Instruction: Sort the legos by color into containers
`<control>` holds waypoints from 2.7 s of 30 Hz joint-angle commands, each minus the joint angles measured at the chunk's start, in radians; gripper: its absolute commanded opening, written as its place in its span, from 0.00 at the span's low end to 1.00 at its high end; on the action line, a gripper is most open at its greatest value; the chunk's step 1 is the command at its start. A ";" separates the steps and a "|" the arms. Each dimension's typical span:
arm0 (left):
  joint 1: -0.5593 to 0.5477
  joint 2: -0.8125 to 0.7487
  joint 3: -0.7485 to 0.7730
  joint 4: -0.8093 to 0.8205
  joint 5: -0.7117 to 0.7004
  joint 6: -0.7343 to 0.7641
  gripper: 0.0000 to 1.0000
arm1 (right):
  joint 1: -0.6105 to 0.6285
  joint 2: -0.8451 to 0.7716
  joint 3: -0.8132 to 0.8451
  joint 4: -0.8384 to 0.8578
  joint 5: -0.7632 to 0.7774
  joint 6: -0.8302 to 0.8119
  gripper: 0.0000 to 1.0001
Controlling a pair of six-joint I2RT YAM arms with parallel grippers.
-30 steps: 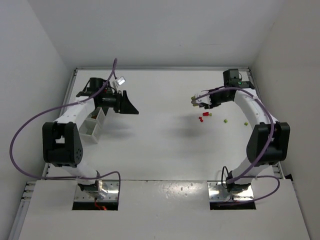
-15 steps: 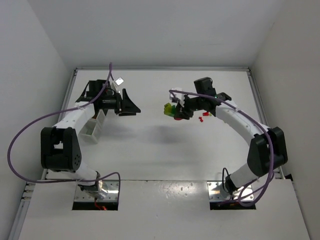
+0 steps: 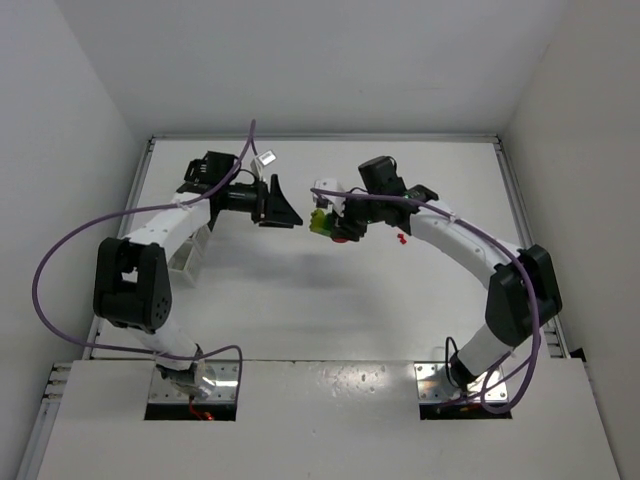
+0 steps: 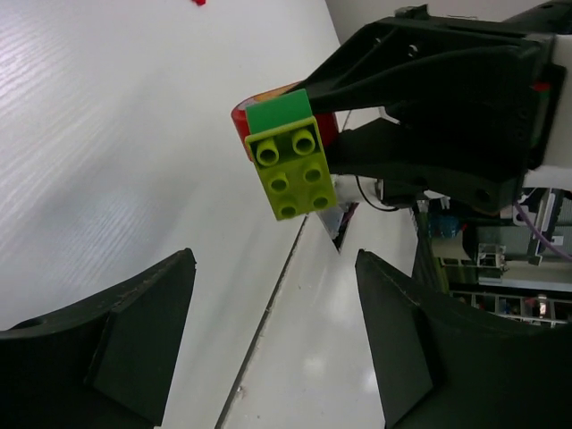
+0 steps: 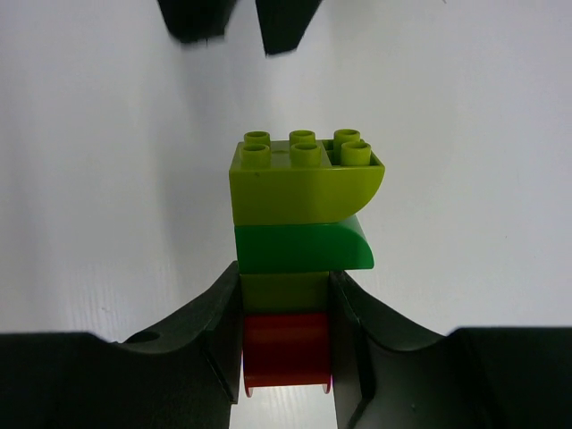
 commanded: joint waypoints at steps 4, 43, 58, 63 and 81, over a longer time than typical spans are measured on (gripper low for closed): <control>-0.036 0.028 0.067 -0.007 -0.048 0.018 0.78 | 0.048 0.011 0.064 0.006 0.052 0.034 0.00; 0.053 0.018 0.077 -0.042 -0.002 0.093 0.19 | 0.076 -0.001 -0.041 0.035 0.178 0.025 0.00; 0.053 -0.021 0.009 -0.071 -0.002 0.142 0.19 | 0.057 0.098 -0.075 0.012 0.140 0.108 0.36; 0.053 -0.040 -0.023 -0.094 -0.002 0.188 0.19 | 0.039 0.098 -0.043 0.032 0.072 0.214 0.63; 0.053 -0.100 -0.084 -0.114 0.161 0.292 0.20 | -0.013 0.252 0.244 -0.008 -0.667 0.362 0.57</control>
